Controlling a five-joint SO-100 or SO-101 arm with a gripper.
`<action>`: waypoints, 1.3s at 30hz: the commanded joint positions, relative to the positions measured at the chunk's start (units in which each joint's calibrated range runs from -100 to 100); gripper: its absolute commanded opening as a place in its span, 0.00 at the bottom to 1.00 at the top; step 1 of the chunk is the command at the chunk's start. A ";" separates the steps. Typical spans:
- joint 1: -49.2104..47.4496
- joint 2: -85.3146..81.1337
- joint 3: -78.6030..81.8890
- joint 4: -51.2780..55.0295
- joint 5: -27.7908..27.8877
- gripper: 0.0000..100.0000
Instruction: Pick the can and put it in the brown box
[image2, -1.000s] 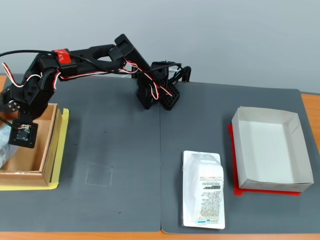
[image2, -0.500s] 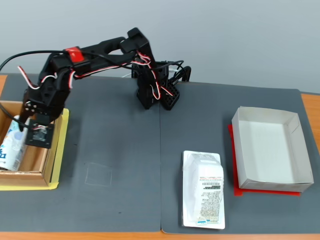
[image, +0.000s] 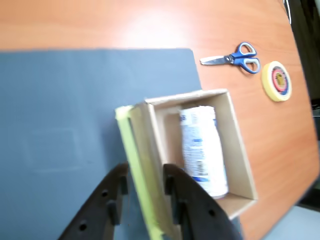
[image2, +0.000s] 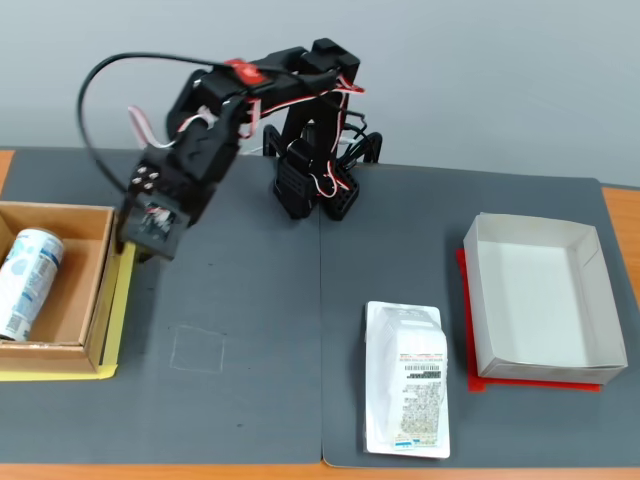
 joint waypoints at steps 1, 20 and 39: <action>-2.79 -10.25 4.69 0.07 -5.83 0.08; -17.82 -55.40 53.29 -0.80 -7.66 0.08; -31.38 -78.19 83.87 -0.01 -12.29 0.08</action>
